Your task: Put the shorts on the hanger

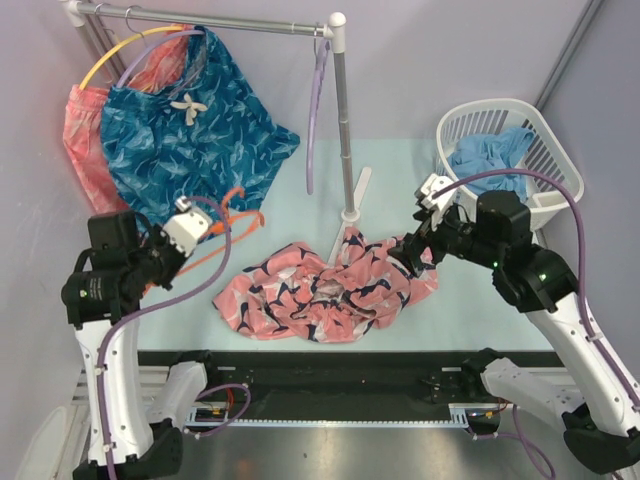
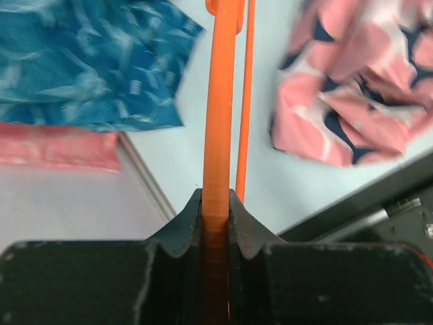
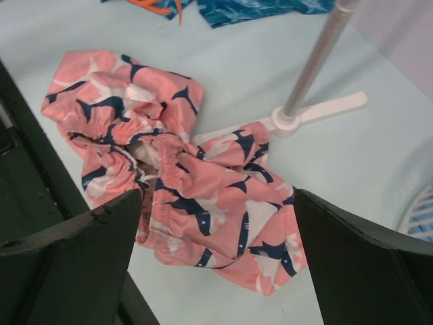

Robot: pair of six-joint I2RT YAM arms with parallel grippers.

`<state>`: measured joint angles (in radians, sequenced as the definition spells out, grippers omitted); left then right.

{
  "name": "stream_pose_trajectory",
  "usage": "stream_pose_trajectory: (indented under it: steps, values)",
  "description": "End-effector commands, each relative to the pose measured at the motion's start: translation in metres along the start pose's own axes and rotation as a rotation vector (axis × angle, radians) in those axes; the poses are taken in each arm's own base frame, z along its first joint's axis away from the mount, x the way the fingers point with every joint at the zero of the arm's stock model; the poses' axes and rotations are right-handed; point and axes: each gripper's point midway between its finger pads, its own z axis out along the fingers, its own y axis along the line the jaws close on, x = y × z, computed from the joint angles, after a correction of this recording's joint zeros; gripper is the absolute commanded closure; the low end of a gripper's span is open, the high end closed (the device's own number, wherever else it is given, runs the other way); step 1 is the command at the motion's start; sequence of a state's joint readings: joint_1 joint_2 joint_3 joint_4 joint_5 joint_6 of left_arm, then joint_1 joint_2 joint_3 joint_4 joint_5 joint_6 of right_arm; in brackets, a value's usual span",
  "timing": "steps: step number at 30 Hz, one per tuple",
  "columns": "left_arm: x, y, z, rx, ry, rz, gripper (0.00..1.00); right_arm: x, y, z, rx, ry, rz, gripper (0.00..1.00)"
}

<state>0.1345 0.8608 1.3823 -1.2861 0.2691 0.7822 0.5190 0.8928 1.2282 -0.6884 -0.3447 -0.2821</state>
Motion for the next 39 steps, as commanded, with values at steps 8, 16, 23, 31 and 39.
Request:
stream_pose_trajectory:
  steps: [8, 16, 23, 31, 39]
  values:
    - [-0.027, -0.105, -0.025, 0.409, -0.362, 0.185, 1.00, -0.039, 0.056, 0.013, -0.211, -0.111, -0.172, 0.00]
    - [-0.051, -0.139, 0.005, 0.725, -0.523, 0.119, 1.00, -0.067, 0.093, 0.038, -0.313, -0.195, -0.263, 0.00]
    - [-0.075, -0.167, 0.026, 0.768, -0.616, 0.170, 1.00, -0.047, 0.114, 0.066, -0.398, -0.109, -0.202, 0.02]
    - [-0.082, -0.177, 0.033, 0.766, -0.690, 0.182, 1.00, -0.019, 0.128, 0.064, -0.501, -0.020, -0.162, 0.24]
    - [-0.085, -0.178, 0.038, 0.745, -0.724, 0.192, 1.00, 0.003, 0.131, 0.061, -0.530, 0.039, -0.180, 0.88]
